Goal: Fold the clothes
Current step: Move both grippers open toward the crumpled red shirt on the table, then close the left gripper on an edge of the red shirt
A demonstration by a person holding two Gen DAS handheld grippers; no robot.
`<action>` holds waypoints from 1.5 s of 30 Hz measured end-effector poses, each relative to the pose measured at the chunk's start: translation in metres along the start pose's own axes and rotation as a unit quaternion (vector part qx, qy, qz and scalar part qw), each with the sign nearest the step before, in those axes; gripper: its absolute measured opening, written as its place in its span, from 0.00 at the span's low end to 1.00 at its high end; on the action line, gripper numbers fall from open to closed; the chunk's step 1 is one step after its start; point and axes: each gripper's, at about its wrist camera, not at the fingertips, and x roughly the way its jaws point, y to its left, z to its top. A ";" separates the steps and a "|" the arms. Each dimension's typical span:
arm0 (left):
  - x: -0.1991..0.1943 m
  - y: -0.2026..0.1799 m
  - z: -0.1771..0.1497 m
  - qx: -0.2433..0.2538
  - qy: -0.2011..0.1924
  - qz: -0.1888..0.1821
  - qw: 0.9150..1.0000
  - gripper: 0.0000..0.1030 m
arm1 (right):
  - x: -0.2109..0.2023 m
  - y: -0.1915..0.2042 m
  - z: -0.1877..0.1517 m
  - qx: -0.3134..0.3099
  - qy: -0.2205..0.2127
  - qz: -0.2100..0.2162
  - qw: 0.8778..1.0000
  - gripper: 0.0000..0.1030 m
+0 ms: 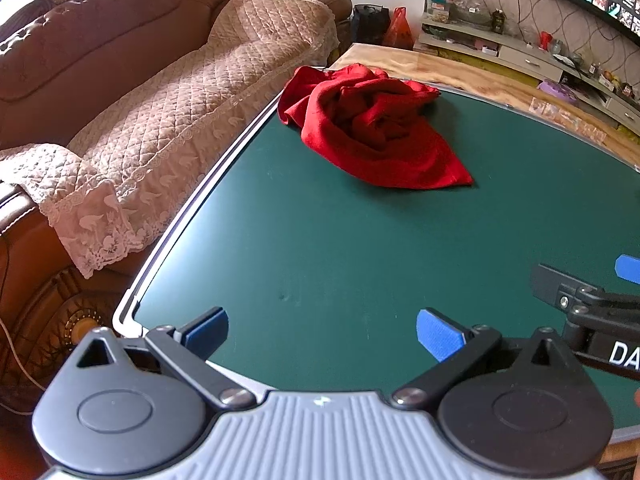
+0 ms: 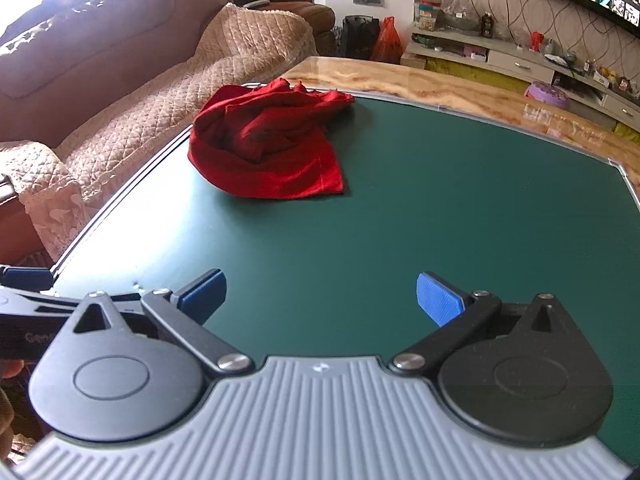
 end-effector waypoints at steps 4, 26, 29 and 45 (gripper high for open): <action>0.004 0.000 0.006 0.000 -0.006 -0.002 1.000 1.00 | 0.006 -0.002 0.002 -0.001 0.001 -0.001 1.000 1.00; 0.058 -0.007 0.077 0.004 -0.058 -0.042 0.997 1.00 | 0.042 -0.023 0.009 0.028 0.020 0.026 0.999 1.00; 0.081 -0.010 0.089 0.007 -0.045 -0.040 0.998 1.00 | 0.046 -0.027 0.008 0.034 0.022 0.029 0.999 1.00; 0.156 -0.004 0.141 0.009 -0.039 -0.030 0.999 0.80 | 0.058 -0.045 0.000 0.065 0.026 0.054 0.996 1.00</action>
